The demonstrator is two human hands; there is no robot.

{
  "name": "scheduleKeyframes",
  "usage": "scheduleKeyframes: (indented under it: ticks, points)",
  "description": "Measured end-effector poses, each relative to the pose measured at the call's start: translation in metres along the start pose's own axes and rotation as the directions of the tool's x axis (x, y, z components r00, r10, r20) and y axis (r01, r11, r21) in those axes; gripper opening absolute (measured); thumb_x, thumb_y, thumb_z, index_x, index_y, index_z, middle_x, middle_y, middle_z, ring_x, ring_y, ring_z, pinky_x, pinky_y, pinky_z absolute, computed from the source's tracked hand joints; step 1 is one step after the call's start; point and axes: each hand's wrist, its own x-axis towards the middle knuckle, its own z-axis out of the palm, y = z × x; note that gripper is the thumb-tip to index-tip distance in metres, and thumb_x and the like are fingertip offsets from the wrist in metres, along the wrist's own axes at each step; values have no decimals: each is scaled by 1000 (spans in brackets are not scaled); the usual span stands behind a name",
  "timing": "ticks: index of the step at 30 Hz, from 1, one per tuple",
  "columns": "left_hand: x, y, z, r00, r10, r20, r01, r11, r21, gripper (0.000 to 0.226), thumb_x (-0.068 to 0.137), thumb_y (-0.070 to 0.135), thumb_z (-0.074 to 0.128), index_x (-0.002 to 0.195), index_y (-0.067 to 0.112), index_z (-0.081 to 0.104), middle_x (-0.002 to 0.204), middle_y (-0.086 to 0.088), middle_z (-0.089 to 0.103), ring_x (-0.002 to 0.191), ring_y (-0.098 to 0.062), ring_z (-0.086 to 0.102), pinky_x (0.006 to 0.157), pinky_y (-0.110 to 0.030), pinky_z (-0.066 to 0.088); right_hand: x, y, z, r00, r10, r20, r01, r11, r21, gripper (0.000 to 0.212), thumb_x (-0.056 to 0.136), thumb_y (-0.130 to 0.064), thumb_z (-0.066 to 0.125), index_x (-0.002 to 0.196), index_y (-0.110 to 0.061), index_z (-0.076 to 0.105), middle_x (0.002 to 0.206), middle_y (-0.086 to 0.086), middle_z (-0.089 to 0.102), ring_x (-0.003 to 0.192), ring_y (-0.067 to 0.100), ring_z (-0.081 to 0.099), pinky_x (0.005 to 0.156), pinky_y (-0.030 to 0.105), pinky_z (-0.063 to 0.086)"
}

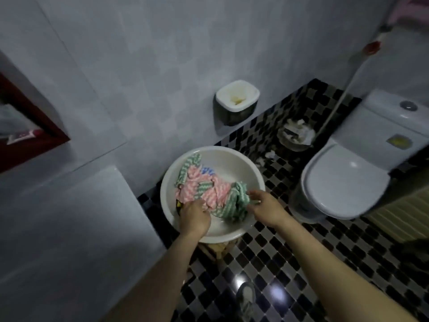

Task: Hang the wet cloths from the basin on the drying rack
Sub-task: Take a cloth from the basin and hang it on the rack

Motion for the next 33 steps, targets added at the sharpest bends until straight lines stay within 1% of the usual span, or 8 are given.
scheduleKeyframes:
  ticks: [7, 11, 16, 21, 23, 25, 28, 33]
  points:
    - [64, -13, 13, 994, -41, -100, 52, 993, 105, 46, 87, 14, 55, 134, 16, 55, 147, -9, 41, 138, -27, 32, 110, -30, 24, 79, -1, 24, 957, -244, 156, 288, 858, -425, 56, 89, -13, 55, 143, -24, 43, 154, 6, 33, 139, 32, 30, 114, 35, 24]
    - [100, -28, 21, 980, -66, -190, 63, 998, -21, 32, 80, 6, 61, 109, 8, 72, 115, -16, 68, 113, -32, 59, 99, -33, 44, 117, -13, 64, 907, -327, 266, 419, 768, -484, 78, 85, -14, 60, 152, -25, 22, 160, -4, 16, 142, 28, 15, 113, 43, 30]
    - [104, -39, 7, 946, -95, -310, -32, 924, -381, 27, 86, -2, 56, 89, 21, 69, 93, -1, 68, 90, -20, 64, 78, -26, 47, 147, -15, 108, 944, -225, 242, 311, 853, -420, 85, 83, -23, 62, 153, -21, 13, 148, 13, 39, 134, 33, 35, 103, 42, 40]
    - [107, -34, -20, 931, -162, -326, -79, 783, -616, 28, 95, 2, 49, 91, 24, 66, 101, 3, 67, 94, -7, 61, 84, -16, 44, 170, -27, 122, 978, -205, 33, 193, 844, -501, 44, 82, -29, 59, 126, -27, 59, 118, 10, 66, 114, 32, 57, 90, 36, 48]
    - [109, -35, -24, 939, -174, -298, -53, 780, -623, 23, 96, 6, 49, 91, 18, 68, 101, 1, 68, 95, -7, 60, 83, -15, 43, 170, -33, 119, 987, -161, -12, 148, 933, -329, 31, 83, -20, 58, 112, -24, 70, 109, 6, 72, 102, 27, 65, 86, 31, 49]
    - [112, -36, -25, 960, -174, -221, 0, 785, -620, 15, 95, 11, 56, 89, 9, 70, 91, -4, 69, 85, -7, 60, 75, -14, 43, 166, -41, 108, 998, -55, 26, 51, 990, 128, 19, 87, -6, 60, 94, -15, 76, 85, 0, 75, 72, 12, 66, 73, 26, 49]
    - [109, -28, -20, 995, -94, -36, 46, 743, -667, 10, 87, 5, 67, 88, 14, 70, 82, 0, 70, 74, 3, 62, 70, -10, 46, 149, -53, 75, 983, 48, 178, -154, 741, 653, 27, 94, -11, 58, 70, -11, 70, 50, -2, 60, 40, 8, 48, 47, 24, 39]
    - [109, -26, 3, 994, -25, 109, 92, 736, -670, 11, 79, 2, 75, 89, 5, 72, 82, -4, 68, 80, -12, 59, 78, -26, 48, 129, -52, 37, 941, 66, 332, -315, 526, 790, 31, 97, -20, 53, 79, -11, 77, 82, 11, 72, 65, 21, 62, 64, 31, 52]
